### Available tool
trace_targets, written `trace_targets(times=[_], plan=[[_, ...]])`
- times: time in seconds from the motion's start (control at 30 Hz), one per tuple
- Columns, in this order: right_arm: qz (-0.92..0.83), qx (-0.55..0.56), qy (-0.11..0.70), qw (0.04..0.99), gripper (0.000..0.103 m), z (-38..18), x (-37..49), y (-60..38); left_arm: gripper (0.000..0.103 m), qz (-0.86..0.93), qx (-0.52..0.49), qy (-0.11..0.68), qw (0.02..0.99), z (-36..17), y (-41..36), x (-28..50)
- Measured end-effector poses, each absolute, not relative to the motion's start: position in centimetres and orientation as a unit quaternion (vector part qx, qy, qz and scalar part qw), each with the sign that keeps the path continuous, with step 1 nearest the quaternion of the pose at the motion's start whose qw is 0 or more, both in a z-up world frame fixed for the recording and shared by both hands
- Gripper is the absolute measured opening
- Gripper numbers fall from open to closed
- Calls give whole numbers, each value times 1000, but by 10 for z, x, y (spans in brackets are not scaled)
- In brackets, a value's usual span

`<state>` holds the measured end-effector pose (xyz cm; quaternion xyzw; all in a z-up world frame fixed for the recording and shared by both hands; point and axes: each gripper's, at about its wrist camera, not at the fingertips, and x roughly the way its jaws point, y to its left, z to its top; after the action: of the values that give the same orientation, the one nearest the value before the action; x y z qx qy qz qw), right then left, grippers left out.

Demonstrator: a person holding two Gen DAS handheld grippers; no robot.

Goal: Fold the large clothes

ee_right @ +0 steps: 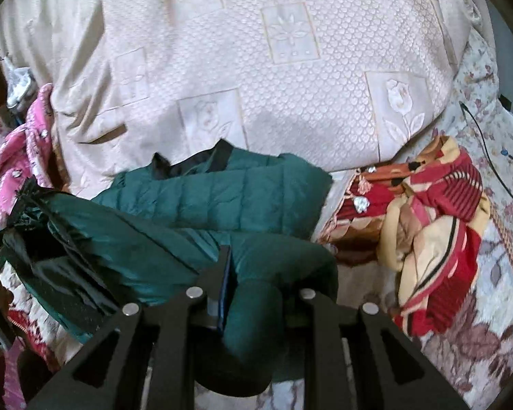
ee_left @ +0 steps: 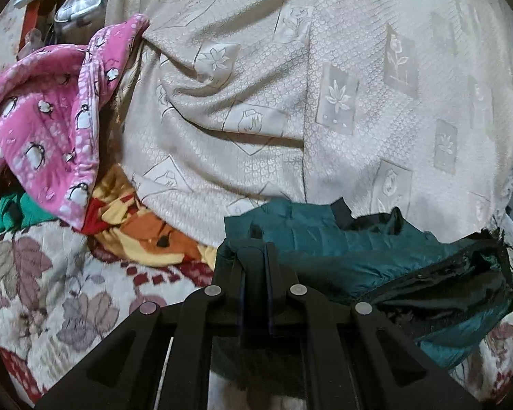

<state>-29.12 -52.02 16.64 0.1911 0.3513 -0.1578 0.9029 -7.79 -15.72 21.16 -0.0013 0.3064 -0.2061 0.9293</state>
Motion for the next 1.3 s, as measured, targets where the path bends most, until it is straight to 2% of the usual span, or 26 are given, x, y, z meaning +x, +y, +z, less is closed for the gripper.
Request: trace_targets(times=[0.47, 1.1, 1.2, 1.3], plan=[[-188, 172, 364, 896, 20, 159, -214, -565, 9, -172, -2, 304, 937, 201, -205, -7], [-217, 212, 380, 874, 21, 86, -149, -607, 10, -125, 49, 349, 928, 129, -257, 60], [-212, 247, 364, 873, 26, 86, -153, -611, 10, -119, 51, 360, 924, 119, -260, 65], [-188, 284, 339, 877, 42, 97, -168, -616, 10, -121, 45, 360, 924, 115, -262, 67]])
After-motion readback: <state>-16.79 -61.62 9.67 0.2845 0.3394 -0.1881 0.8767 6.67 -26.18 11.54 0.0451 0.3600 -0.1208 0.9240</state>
